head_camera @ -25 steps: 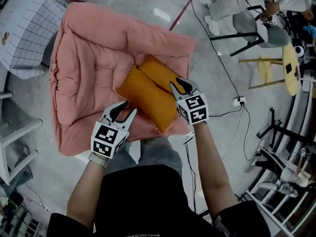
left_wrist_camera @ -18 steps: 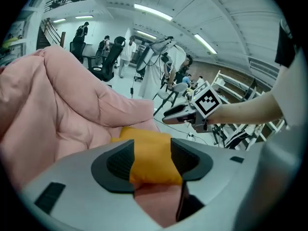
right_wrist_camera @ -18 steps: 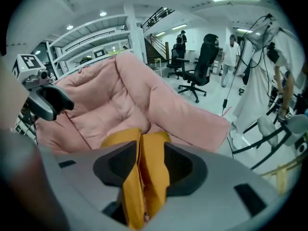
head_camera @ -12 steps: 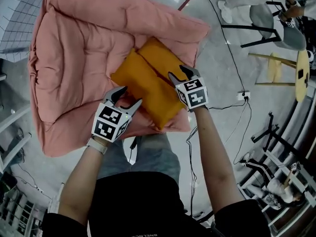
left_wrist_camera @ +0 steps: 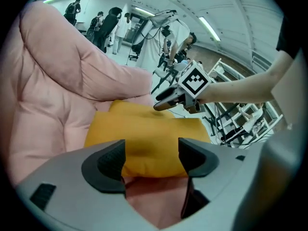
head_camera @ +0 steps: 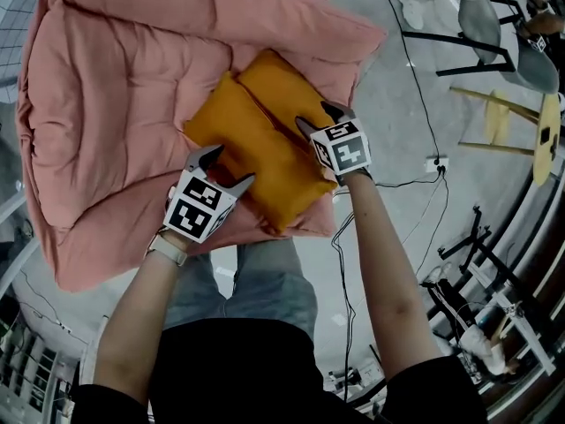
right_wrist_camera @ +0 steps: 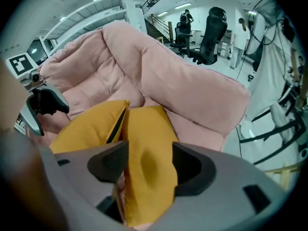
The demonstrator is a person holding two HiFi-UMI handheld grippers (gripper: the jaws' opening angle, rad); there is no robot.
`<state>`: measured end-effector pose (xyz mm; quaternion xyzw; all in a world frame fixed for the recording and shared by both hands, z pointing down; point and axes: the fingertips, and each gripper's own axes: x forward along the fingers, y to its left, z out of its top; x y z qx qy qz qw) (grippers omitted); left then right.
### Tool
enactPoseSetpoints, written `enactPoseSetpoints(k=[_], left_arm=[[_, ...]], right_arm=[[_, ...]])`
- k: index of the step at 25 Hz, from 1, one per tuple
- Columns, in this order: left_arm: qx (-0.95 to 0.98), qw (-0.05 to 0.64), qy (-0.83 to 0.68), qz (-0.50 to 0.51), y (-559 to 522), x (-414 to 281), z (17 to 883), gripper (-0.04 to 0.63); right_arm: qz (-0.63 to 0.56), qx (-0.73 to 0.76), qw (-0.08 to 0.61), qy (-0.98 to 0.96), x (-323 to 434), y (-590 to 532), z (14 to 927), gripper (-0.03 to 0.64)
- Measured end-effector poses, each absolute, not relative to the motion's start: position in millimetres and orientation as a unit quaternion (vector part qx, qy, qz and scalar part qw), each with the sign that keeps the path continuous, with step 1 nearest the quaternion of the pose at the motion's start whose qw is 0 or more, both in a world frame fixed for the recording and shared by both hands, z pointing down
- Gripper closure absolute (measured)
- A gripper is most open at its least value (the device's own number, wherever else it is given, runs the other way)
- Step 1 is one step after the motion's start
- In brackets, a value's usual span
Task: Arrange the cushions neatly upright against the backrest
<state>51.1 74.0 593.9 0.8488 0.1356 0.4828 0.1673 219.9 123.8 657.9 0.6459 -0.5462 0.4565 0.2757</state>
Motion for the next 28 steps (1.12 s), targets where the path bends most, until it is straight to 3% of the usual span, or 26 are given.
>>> enactPoseSetpoints(k=[7,16,22,28], left_arm=[[0.832,0.167,0.133,0.511,70,18,615,0.255],[0.825,0.181,0.136,0.517,73,40,633,0.26],[0.821,0.197,0.135,0.519,86,75,651,0.326],[0.824,0.2,0.13,0.514,82,67,651,0.412]], right_arm=[[0.475,0.62,0.293,-0.551,185,118,685,0.314],[0.479,0.597,0.309,-0.565,189,115,707,0.313],[0.484,0.586,0.317,-0.567,217,129,734,0.314],[0.498,0.573,0.327,-0.563,207,128,742,0.339]])
